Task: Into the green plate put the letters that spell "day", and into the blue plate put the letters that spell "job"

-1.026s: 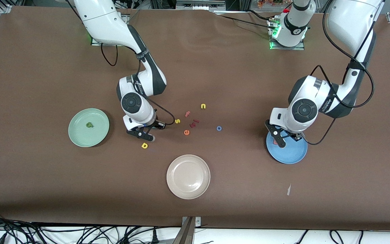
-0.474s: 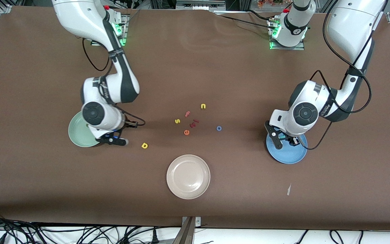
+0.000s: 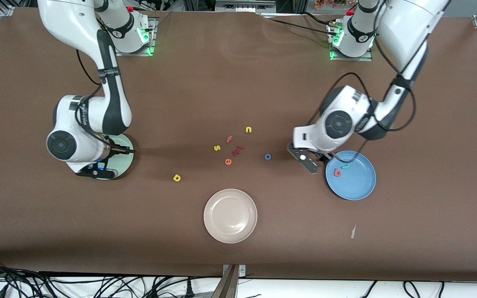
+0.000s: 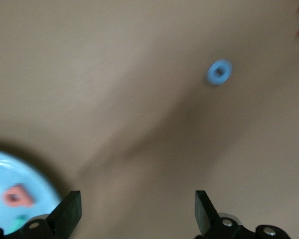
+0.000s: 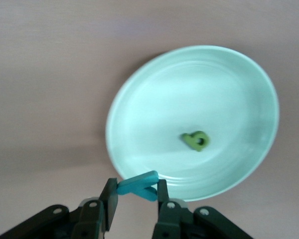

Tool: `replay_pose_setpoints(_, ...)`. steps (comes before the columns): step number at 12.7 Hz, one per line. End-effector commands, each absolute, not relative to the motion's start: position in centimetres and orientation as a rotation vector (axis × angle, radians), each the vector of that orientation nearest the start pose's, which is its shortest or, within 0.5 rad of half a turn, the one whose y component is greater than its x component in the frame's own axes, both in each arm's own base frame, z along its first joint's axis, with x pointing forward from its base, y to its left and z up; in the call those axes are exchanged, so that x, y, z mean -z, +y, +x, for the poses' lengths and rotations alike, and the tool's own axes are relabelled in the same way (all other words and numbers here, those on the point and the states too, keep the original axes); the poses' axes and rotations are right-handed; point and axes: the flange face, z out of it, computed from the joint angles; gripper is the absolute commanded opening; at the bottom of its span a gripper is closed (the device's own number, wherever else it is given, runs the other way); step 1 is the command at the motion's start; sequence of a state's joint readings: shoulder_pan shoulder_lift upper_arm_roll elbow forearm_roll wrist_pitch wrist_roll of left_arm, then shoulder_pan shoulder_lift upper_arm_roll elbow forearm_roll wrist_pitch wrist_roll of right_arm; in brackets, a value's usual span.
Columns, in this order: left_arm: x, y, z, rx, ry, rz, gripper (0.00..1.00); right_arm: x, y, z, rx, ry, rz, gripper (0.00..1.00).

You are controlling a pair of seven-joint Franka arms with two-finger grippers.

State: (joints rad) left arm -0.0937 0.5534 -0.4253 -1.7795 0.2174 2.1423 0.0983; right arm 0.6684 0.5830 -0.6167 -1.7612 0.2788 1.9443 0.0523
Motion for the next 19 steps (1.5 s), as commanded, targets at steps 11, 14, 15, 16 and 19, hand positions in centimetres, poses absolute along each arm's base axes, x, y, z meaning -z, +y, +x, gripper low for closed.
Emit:
replay_pose_setpoints(11,-18.7,-39.3,57.3,-0.017,0.890,-3.089,0.92,-25.0,2.5,62.5,-0.475,0.331,-3.140,1.00)
replay_pose_setpoints(14,-17.8,-39.3,57.2,-0.019,0.911,-3.073,0.80,-26.6,5.3,62.8,-0.510,0.256,-3.126,1.00)
replay_pose_setpoints(15,-17.4,-39.6,56.9,-0.010,0.947,-3.043,0.72,-26.9,7.5,62.9,-0.499,0.192,-3.129,1.00)
replay_pose_setpoints(16,-16.9,-39.6,56.8,-0.005,0.975,-3.016,0.61,-27.2,9.9,62.8,-0.492,0.158,-3.128,1.00)
replay_pose_setpoints(19,-16.6,-39.6,56.7,-0.006,0.990,-3.002,0.33,-28.1,15.6,63.0,-0.423,0.153,-3.091,1.00)
